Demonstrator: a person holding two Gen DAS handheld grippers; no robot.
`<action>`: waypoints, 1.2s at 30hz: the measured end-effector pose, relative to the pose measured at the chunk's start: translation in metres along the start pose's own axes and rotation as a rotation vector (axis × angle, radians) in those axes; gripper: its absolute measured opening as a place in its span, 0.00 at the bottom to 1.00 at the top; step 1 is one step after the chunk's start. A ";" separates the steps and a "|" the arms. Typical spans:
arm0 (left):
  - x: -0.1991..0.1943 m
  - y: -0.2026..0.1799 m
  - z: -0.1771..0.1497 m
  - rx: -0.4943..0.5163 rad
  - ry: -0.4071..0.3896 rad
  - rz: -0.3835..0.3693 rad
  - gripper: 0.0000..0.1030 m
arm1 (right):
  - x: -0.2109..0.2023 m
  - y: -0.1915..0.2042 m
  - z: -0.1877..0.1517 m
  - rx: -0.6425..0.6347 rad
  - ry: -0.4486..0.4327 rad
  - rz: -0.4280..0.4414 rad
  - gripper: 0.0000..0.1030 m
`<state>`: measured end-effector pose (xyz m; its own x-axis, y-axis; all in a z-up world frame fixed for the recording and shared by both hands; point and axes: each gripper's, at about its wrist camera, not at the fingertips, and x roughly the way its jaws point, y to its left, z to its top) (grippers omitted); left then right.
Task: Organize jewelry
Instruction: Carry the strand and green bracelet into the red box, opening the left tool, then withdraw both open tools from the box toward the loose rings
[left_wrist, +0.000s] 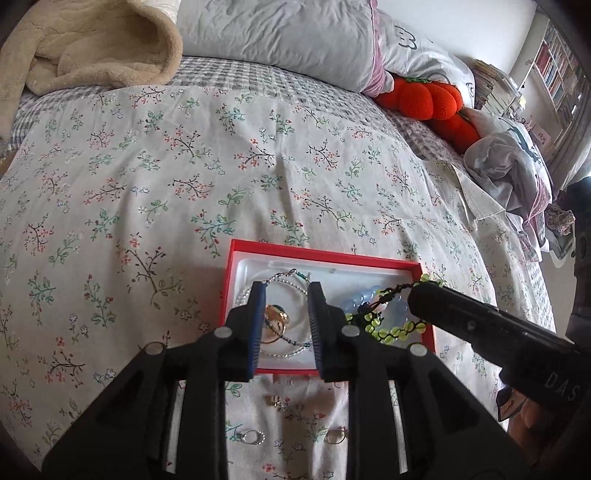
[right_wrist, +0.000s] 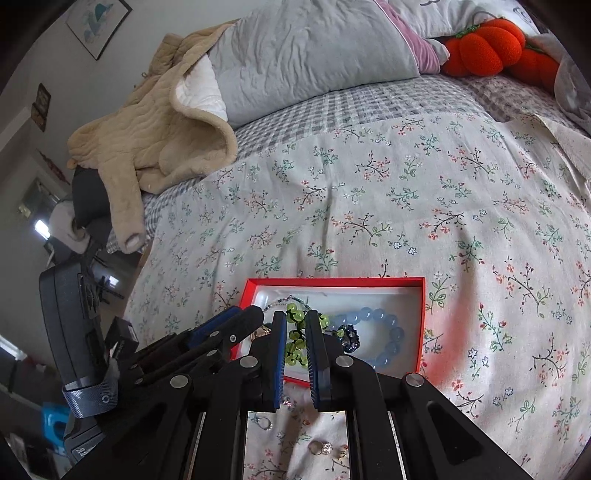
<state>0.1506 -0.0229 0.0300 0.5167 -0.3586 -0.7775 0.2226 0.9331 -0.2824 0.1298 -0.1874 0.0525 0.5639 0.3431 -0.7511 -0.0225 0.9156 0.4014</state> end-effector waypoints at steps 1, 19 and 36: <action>-0.003 0.003 -0.001 -0.002 0.003 0.007 0.27 | 0.004 0.002 -0.001 -0.006 0.011 0.001 0.10; -0.021 0.034 -0.023 0.047 0.053 0.103 0.42 | 0.045 -0.002 -0.006 -0.094 0.030 -0.096 0.11; -0.036 0.022 -0.062 0.162 0.061 0.163 0.78 | -0.009 -0.010 -0.039 -0.190 0.034 -0.140 0.63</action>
<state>0.0859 0.0127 0.0172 0.5067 -0.1961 -0.8395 0.2726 0.9603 -0.0598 0.0930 -0.1909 0.0346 0.5441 0.2140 -0.8113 -0.1028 0.9766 0.1887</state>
